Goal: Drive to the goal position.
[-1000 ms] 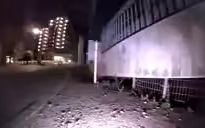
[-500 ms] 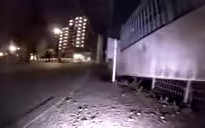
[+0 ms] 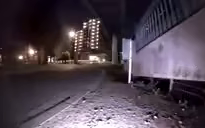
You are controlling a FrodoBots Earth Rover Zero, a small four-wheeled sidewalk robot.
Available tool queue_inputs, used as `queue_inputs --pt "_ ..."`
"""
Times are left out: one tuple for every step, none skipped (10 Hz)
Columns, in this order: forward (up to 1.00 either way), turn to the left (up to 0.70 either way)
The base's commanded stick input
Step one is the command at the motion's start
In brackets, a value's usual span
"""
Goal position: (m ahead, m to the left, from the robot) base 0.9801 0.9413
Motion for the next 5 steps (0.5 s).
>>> queue_inputs --pt "0.00 0.45" --pt "0.00 0.45" --pt "0.00 0.45" --pt "0.00 0.45" --pt "0.00 0.45"
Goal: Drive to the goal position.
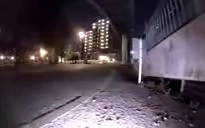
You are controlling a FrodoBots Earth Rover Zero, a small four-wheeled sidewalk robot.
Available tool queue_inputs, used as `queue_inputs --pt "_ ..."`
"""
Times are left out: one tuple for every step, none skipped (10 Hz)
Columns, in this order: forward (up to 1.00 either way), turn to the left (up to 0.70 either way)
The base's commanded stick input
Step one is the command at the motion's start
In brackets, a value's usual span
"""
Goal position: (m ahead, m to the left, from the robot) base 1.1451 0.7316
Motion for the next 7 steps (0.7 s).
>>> queue_inputs --pt "0.00 0.45" --pt "0.00 0.45" --pt "0.00 0.45" --pt "0.00 0.45" --pt "0.00 0.45" --pt "0.00 0.45" --pt "0.00 0.45"
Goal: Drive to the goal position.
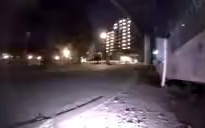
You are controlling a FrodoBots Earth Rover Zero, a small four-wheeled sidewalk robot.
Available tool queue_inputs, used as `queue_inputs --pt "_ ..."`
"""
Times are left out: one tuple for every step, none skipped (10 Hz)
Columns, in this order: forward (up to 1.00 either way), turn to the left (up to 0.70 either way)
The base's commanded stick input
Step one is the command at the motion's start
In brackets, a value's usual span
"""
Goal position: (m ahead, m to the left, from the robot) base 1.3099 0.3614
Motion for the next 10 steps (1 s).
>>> queue_inputs --pt "0.00 0.45" --pt "0.00 0.45" --pt "0.00 0.45" --pt "0.00 0.45" --pt "0.00 0.45" --pt "0.00 0.45" --pt "0.00 0.45" --pt "0.00 0.45" --pt "0.00 0.45" --pt "0.00 0.45"
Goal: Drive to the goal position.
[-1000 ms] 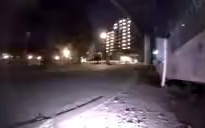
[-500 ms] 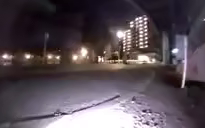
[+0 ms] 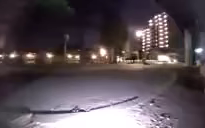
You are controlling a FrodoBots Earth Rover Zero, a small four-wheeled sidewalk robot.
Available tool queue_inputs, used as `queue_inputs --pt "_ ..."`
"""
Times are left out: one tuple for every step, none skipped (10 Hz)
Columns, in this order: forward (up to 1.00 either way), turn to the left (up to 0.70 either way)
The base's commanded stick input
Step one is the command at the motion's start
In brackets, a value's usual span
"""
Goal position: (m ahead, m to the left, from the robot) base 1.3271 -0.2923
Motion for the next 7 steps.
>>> queue_inputs --pt "0.00 0.45" --pt "0.00 0.45" --pt "0.00 0.19" --pt "0.00 0.00" --pt "0.00 0.00" --pt "0.00 0.00" --pt "0.00 0.00"
